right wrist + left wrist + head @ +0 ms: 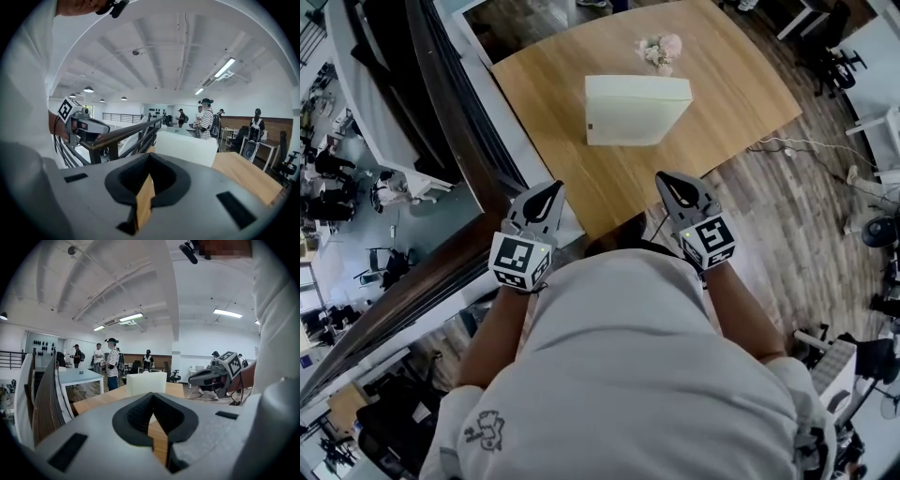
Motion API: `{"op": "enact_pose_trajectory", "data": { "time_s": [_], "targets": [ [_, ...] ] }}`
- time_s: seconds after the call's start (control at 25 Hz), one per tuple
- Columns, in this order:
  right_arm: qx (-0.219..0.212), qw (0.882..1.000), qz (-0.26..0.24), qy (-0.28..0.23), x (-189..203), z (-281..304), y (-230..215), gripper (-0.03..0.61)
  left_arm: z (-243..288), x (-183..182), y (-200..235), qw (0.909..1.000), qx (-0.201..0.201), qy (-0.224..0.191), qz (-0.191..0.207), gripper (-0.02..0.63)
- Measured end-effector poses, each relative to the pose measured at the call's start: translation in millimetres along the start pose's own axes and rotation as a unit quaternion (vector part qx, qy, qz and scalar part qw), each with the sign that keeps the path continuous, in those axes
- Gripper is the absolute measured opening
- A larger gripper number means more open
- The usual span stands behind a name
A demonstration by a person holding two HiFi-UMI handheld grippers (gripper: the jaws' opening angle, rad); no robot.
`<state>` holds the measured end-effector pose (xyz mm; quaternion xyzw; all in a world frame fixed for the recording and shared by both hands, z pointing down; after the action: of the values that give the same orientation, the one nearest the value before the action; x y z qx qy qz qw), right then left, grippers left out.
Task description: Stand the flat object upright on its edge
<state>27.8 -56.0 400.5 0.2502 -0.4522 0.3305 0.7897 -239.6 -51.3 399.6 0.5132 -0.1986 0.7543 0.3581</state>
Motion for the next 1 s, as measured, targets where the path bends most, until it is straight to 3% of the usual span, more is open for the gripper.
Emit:
{"op": "enact_pose_trajectory", "data": {
  "time_s": [0.56, 1.0],
  "targets": [
    [0.002, 1.0, -0.013, -0.009, 14.1, -53.6, 12.5, 0.005, -26.4, 4.7, -41.5, 0.9999, -0.009, -0.011, -0.005, 0.006],
    [-0.003, 1.0, -0.009, -0.021, 51.7, -136.0, -10.5, 0.005, -13.1, 5.2, -130.4, 0.9999, -0.016, -0.002, -0.005, 0.006]
  ]
}}
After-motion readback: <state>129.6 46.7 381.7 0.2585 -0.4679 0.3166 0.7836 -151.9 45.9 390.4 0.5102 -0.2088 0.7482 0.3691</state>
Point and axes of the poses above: the fingertips, and each gripper's own axes: z forward along the fingers, y to its left, x out of its underside, the point moved 7 cm from there along -z, backward along the fingers, and after that the axes turned 10 degrees about y, right-handed, at the moved point
